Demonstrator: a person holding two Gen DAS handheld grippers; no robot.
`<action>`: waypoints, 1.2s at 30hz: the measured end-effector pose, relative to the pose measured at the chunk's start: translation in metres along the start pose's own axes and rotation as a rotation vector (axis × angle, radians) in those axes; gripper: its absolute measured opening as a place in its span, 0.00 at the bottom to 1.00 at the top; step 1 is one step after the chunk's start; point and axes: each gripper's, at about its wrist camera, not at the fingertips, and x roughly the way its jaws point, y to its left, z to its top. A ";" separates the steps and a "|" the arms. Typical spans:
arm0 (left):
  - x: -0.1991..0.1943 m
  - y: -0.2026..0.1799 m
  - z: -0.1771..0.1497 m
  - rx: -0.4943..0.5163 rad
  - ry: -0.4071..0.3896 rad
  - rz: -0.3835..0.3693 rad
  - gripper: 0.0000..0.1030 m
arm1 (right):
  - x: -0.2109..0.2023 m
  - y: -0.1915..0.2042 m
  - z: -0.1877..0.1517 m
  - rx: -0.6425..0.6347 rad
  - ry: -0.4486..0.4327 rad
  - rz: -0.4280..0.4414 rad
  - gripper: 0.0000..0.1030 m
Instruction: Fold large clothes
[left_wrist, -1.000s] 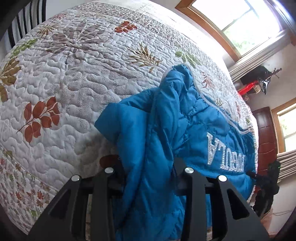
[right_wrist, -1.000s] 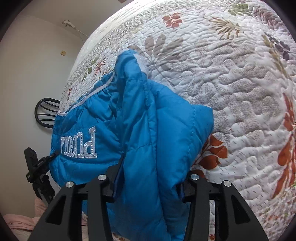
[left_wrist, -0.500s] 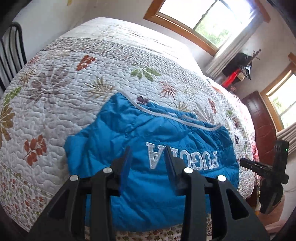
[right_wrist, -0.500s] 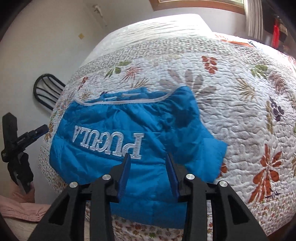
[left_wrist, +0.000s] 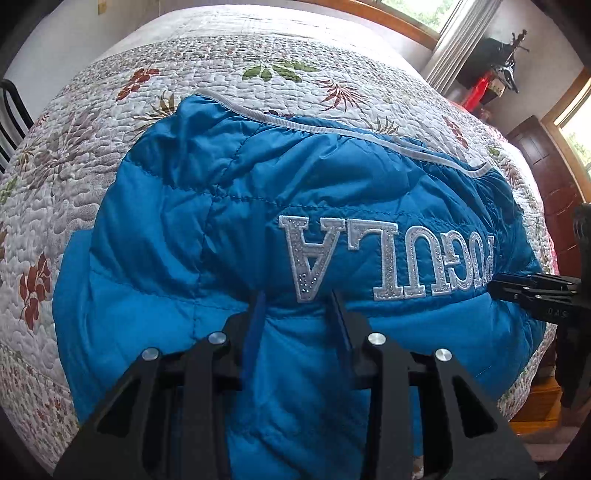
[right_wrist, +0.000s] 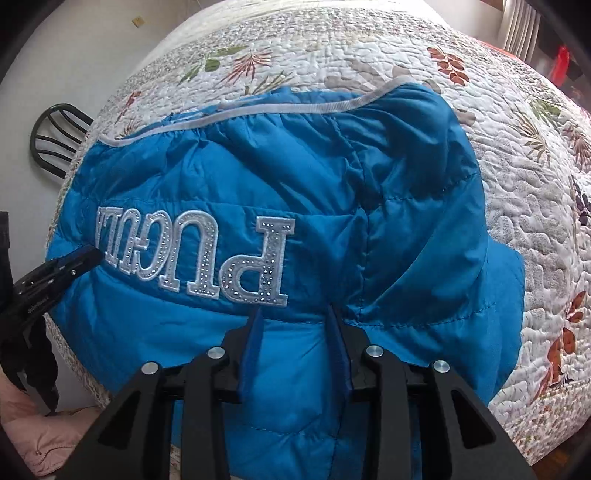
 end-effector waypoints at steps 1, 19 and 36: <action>0.001 -0.001 0.000 0.011 -0.002 0.009 0.34 | 0.002 0.001 0.001 -0.003 0.000 -0.006 0.33; -0.072 0.011 -0.031 -0.171 -0.071 0.054 0.39 | -0.086 -0.077 -0.079 0.102 -0.008 -0.044 0.34; -0.076 0.060 -0.116 -0.665 -0.123 0.085 0.48 | -0.027 -0.107 -0.090 0.044 0.121 0.059 0.34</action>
